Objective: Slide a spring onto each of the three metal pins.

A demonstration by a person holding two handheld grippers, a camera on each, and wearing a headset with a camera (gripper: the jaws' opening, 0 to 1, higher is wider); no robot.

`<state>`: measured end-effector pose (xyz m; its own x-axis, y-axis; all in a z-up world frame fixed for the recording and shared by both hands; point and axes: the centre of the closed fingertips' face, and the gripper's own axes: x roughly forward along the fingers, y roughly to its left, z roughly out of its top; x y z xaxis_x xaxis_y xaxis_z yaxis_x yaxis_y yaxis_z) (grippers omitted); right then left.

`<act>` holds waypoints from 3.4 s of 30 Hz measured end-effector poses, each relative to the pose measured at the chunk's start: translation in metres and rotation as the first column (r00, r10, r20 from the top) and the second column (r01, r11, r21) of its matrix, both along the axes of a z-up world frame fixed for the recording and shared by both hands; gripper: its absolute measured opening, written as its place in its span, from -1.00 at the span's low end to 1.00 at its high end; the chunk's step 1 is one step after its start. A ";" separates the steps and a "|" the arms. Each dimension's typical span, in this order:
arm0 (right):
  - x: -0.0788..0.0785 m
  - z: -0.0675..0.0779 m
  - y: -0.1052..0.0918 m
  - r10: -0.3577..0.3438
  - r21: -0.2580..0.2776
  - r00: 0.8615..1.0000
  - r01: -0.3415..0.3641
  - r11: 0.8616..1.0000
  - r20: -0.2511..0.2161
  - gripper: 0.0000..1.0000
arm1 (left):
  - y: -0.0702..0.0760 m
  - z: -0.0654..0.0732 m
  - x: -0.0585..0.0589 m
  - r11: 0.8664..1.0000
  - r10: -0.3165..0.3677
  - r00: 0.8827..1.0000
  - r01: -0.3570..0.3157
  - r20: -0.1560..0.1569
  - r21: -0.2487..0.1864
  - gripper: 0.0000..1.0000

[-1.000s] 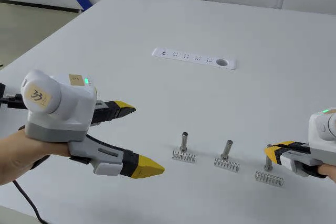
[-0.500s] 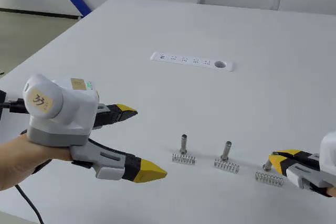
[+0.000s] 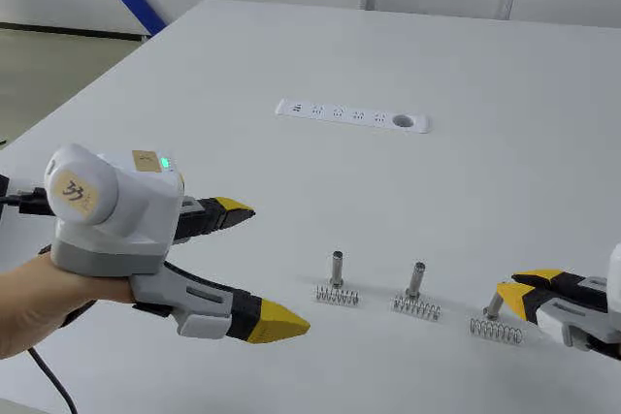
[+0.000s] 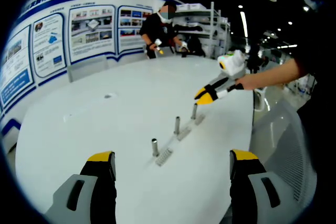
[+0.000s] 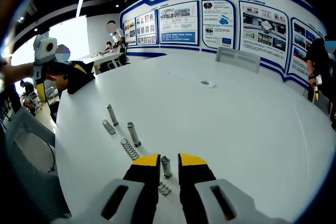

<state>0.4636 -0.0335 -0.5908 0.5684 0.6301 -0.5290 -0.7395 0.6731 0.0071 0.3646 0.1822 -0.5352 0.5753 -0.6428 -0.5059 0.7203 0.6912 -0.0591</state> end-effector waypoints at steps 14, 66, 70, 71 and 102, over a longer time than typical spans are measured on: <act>-0.029 -0.038 -0.006 0.363 -0.204 0.932 -0.357 0.912 -0.008 -0.57 | -0.004 -0.011 0.007 1.000 0.003 1.000 -0.003 -0.027 -0.008 0.83; -0.047 -0.003 0.014 0.529 -0.221 0.849 -0.513 0.830 0.015 -0.79 | -0.024 -0.001 -0.001 1.000 -0.018 1.000 0.018 -0.008 -0.002 0.80; -0.049 0.019 0.022 0.562 -0.250 0.825 -0.534 0.808 0.057 -0.79 | -0.038 0.006 0.002 0.999 -0.044 0.999 0.045 0.018 -0.011 0.78; -0.051 0.023 0.024 0.568 -0.251 0.820 -0.538 0.805 0.062 -0.79 | -0.041 0.006 0.003 0.999 -0.050 0.998 0.050 0.023 -0.017 0.78; -0.114 0.058 0.086 0.734 -0.263 0.672 -0.694 0.671 0.099 -0.79 | -0.118 0.004 -0.011 0.959 -0.266 0.962 0.271 0.064 -0.085 0.00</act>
